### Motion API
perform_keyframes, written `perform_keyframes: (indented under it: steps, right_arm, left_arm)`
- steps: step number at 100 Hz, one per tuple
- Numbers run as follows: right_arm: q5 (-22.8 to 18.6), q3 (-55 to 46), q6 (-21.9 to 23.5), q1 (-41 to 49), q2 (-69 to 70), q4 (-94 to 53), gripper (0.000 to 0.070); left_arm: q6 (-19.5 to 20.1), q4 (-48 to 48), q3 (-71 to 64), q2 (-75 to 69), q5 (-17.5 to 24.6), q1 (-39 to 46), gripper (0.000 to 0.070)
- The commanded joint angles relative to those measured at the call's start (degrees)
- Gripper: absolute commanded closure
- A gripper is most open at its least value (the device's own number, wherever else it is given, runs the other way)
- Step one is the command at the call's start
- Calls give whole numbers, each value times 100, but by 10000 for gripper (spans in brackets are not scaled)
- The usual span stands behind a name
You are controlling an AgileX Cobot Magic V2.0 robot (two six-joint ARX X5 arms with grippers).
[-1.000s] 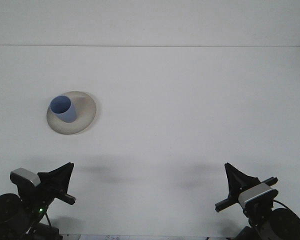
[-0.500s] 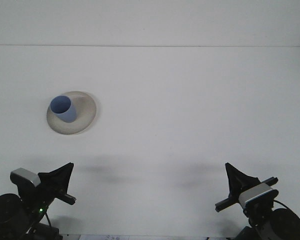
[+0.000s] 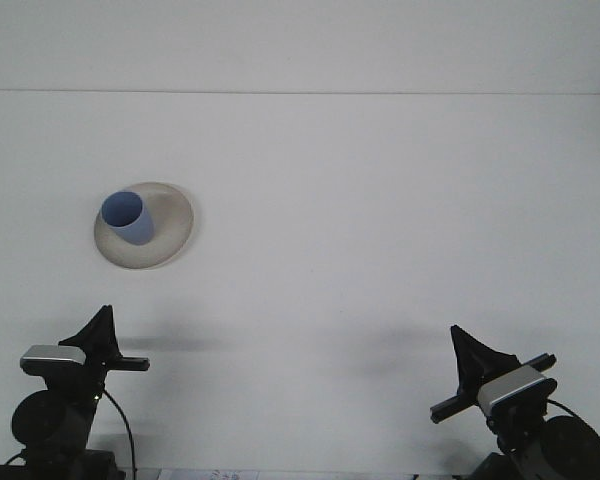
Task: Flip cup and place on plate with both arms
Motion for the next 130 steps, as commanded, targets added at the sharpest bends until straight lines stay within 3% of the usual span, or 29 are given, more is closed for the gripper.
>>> perform_keyframes:
  steps: [1, 21, 120, 130]
  right_arm:
    - [0, 61, 4, 37, -4, 68, 693]
    - [0, 61, 4, 37, -4, 70, 693]
    - [0, 57, -46, -131, -4, 79, 693]
    - [-400, -162, 2, -850, -4, 367, 693]
  left_arm:
    - [140, 442, -450, -216, -229, 50, 684]
    - [201, 837, -1279, -317, -302, 63, 684]
    - [197, 752, -1274, -317, -297, 63, 684]
    - [197, 750, -1274, -317, -297, 63, 684]
